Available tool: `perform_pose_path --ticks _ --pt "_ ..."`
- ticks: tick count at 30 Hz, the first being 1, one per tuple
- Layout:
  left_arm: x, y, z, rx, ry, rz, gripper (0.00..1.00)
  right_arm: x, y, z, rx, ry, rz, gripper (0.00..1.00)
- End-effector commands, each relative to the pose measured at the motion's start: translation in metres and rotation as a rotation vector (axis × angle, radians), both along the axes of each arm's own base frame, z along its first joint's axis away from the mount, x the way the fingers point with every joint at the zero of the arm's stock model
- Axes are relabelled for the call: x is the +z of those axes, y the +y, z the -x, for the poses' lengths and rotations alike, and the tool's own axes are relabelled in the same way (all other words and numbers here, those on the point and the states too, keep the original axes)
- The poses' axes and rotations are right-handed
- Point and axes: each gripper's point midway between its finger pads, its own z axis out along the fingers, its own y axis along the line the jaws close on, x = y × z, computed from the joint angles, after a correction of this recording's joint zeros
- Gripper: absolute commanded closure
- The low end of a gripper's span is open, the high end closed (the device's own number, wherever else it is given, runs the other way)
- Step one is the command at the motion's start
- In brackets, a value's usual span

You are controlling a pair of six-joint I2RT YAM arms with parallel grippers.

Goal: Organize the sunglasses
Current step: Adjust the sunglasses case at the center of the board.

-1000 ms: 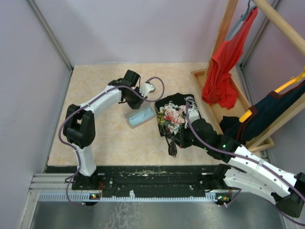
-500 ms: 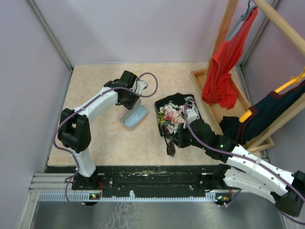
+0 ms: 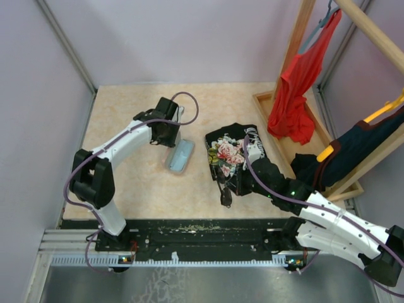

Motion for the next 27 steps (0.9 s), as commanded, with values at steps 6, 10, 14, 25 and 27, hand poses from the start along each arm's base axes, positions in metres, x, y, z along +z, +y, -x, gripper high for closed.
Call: perform_pose_path --ticks 6,10,14,25,27 --pt "0.014 0.005 0.001 0.227 -0.016 0.073 0.75 0.013 0.008 -0.008 -0.015 -0.031 -0.055 1.0" --pt "0.011 0.005 0.007 0.293 -0.003 0.101 0.75 0.011 0.008 -0.008 -0.016 -0.027 -0.05 1.0" --pt "0.006 0.01 0.011 0.35 0.002 0.099 0.75 0.011 0.008 -0.008 -0.019 -0.024 -0.054 1.0" --pt "0.006 0.013 0.013 0.403 -0.015 0.117 0.72 0.009 0.009 -0.009 -0.022 -0.019 -0.056 1.0" --pt "0.004 0.013 0.013 0.398 -0.014 0.114 0.7 0.009 0.01 -0.009 -0.019 -0.018 -0.058 1.0"
